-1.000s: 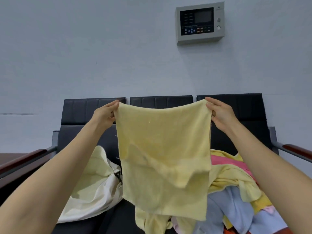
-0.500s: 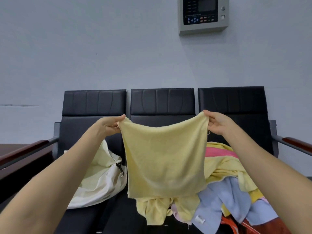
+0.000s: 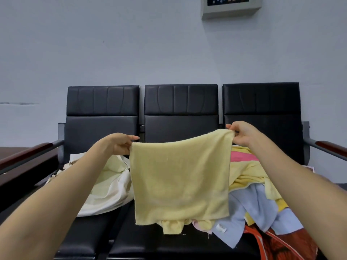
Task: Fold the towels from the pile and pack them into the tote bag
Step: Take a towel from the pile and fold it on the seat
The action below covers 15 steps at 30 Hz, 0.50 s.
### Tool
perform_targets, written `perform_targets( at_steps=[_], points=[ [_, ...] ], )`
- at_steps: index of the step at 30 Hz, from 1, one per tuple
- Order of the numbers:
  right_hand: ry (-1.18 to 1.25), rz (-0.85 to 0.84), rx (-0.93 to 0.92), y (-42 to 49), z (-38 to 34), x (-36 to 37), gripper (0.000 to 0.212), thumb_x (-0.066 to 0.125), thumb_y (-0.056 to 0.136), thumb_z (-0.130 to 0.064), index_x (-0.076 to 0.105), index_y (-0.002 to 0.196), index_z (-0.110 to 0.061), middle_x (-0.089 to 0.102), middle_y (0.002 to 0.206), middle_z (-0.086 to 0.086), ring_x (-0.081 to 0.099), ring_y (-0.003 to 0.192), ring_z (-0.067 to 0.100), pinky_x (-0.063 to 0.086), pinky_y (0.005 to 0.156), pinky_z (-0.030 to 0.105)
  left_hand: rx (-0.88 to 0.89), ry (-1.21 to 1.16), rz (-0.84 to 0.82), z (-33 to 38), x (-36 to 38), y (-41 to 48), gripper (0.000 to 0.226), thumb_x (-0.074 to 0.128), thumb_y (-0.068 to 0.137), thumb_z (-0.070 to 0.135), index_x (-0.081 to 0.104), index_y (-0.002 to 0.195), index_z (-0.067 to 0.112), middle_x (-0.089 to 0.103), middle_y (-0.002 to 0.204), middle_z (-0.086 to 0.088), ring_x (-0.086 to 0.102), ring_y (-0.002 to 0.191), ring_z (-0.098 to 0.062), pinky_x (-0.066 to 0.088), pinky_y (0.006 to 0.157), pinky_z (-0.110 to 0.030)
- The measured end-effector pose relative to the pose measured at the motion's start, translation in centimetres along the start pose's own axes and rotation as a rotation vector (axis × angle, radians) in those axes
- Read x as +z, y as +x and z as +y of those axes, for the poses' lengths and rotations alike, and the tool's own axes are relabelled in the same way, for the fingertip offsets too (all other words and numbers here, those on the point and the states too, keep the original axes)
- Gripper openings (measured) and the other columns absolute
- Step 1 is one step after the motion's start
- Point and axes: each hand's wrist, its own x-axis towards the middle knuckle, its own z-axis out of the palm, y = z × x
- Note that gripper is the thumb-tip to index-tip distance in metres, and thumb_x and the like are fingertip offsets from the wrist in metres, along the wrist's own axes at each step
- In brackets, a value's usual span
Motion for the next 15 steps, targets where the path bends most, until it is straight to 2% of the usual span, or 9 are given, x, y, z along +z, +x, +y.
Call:
perform_targets(
  at_steps=[1, 2, 5, 7, 9, 11, 13, 15],
  points=[
    [-0.016, -0.001, 0.017, 0.0, 0.3, 0.0, 0.025, 0.036, 0.088, 0.013, 0.055, 0.1, 0.003, 0.051, 0.103, 0.014, 0.058, 0.089, 0.027, 0.054, 0.077, 0.035, -0.032, -0.019, -0.035, -0.3, 0.0, 0.0, 0.046, 0.02, 0.096, -0.013, 0.05, 0.127, 0.003, 0.051, 0.116, -0.019, 0.054, 0.103, -0.031, 0.043, 0.089, -0.039],
    [-0.037, -0.003, 0.032, 0.0, 0.5, 0.0, 0.023, 0.037, 0.09, 0.012, 0.056, 0.096, 0.002, 0.052, 0.101, 0.015, 0.058, 0.086, 0.027, 0.053, 0.078, 0.035, -0.053, -0.039, -0.062, -0.5, 0.1, 0.0, 0.041, 0.023, 0.097, -0.011, 0.051, 0.123, 0.002, 0.055, 0.111, -0.017, 0.055, 0.097, -0.028, 0.045, 0.086, -0.038],
    [-0.117, -0.045, 0.044, 0.2, 0.9, 0.0, 0.02, 0.041, 0.096, 0.006, 0.058, 0.103, 0.0, 0.058, 0.1, 0.016, 0.06, 0.085, 0.022, 0.052, 0.078, 0.035, -0.033, -0.127, -0.044, -0.6, 0.7, 0.6, 0.013, 0.045, 0.099, 0.003, 0.058, 0.103, 0.003, 0.054, 0.08, -0.006, 0.051, 0.072, -0.014, 0.052, 0.073, -0.031],
    [-0.185, -0.06, 0.001, 0.5, 0.8, 0.1, 0.024, 0.046, 0.096, 0.003, 0.06, 0.113, -0.006, 0.062, 0.1, 0.012, 0.061, 0.086, 0.019, 0.053, 0.076, 0.033, 0.144, -0.224, 0.071, -0.3, 1.0, 1.2, 0.009, 0.059, 0.092, 0.002, 0.063, 0.097, 0.008, 0.059, 0.085, -0.004, 0.058, 0.077, -0.014, 0.052, 0.079, -0.03],
    [-0.214, -0.03, -0.14, 0.9, 0.4, 0.2, 0.027, 0.051, 0.095, 0.002, 0.063, 0.116, -0.009, 0.065, 0.097, 0.007, 0.063, 0.087, 0.016, 0.052, 0.076, 0.032, 0.385, -0.339, 0.173, 0.5, 0.8, 1.2, 0.018, 0.063, 0.088, 0.0, 0.066, 0.101, 0.011, 0.063, 0.092, -0.004, 0.062, 0.082, -0.014, 0.053, 0.071, -0.023],
    [-0.159, -0.007, -0.325, 0.8, -0.4, 0.4, 0.027, 0.053, 0.094, 0.002, 0.064, 0.117, -0.007, 0.065, 0.098, 0.005, 0.064, 0.092, 0.016, 0.053, 0.075, 0.028, 0.552, -0.346, 0.197, 1.5, 0.4, 0.8, 0.021, 0.062, 0.09, 0.001, 0.067, 0.105, 0.014, 0.064, 0.097, -0.002, 0.06, 0.083, -0.011, 0.05, 0.063, -0.017],
    [-0.117, -0.026, -0.458, 0.3, -1.4, 0.7, 0.026, 0.053, 0.094, 0.0, 0.064, 0.117, -0.006, 0.065, 0.103, 0.004, 0.064, 0.095, 0.014, 0.054, 0.079, 0.025, 0.62, -0.314, 0.165, 2.7, 0.1, 0.4, 0.026, 0.057, 0.093, 0.001, 0.066, 0.112, 0.016, 0.063, 0.109, -0.003, 0.059, 0.096, -0.012, 0.05, 0.073, -0.016],
    [-0.103, -0.059, -0.516, -0.2, -2.4, 1.0, 0.026, 0.053, 0.095, -0.002, 0.064, 0.117, -0.009, 0.065, 0.106, 0.003, 0.064, 0.097, 0.013, 0.054, 0.08, 0.024, 0.625, -0.281, 0.126, 3.8, 0.1, 0.0, 0.03, 0.053, 0.095, -0.001, 0.065, 0.116, 0.016, 0.06, 0.119, -0.004, 0.057, 0.108, -0.015, 0.05, 0.084, -0.02]
  ],
)
